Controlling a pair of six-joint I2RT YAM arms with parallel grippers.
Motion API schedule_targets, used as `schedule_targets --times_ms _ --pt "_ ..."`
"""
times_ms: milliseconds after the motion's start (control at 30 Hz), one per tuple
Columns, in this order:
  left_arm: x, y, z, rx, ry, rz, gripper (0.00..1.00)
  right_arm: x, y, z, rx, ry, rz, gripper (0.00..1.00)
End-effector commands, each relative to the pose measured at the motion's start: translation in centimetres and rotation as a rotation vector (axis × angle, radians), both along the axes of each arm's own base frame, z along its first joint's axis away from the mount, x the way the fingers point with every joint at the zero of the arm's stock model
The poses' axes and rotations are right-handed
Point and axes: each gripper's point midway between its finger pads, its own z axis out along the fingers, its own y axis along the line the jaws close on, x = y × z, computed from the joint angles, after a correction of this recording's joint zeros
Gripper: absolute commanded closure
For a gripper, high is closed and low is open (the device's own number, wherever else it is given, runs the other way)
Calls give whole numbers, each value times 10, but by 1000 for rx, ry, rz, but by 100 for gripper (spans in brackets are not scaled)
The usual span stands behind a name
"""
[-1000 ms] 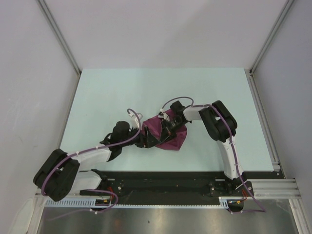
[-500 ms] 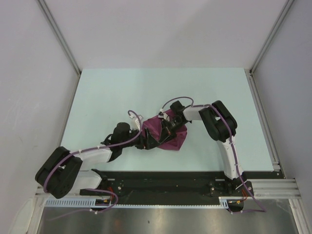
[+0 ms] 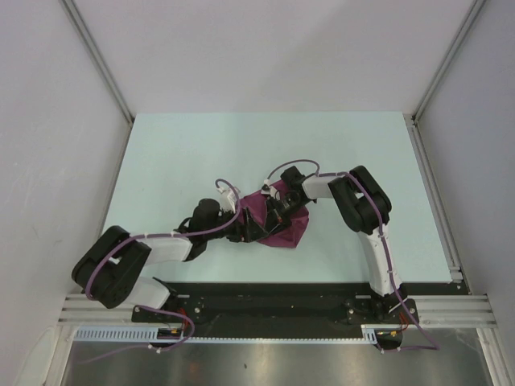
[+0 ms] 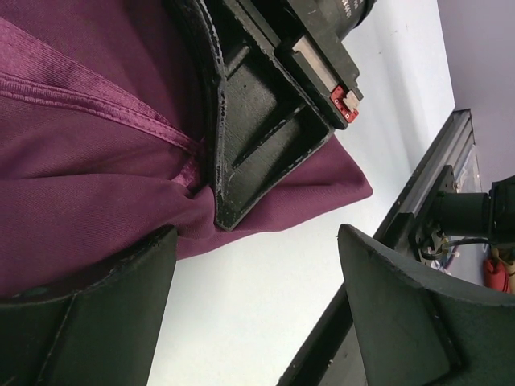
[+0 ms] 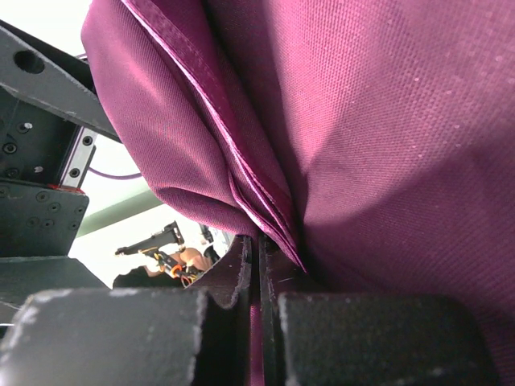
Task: Fold the napkin, place the utensils inside, and roll it up
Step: Roll the napkin with the utensil
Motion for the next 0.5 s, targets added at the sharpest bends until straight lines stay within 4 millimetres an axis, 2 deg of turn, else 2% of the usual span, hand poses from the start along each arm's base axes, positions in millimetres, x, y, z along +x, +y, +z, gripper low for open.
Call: schedule_targets --times_ms 0,233,467 --pt "21 -9 16 -27 -91 20 14 6 -22 -60 -213 -63 -30 100" --pt "30 -3 -2 35 -85 65 15 6 -22 -58 -210 -68 -30 98" --pt "25 12 -37 146 16 114 15 21 -21 -35 -187 -136 -73 65"
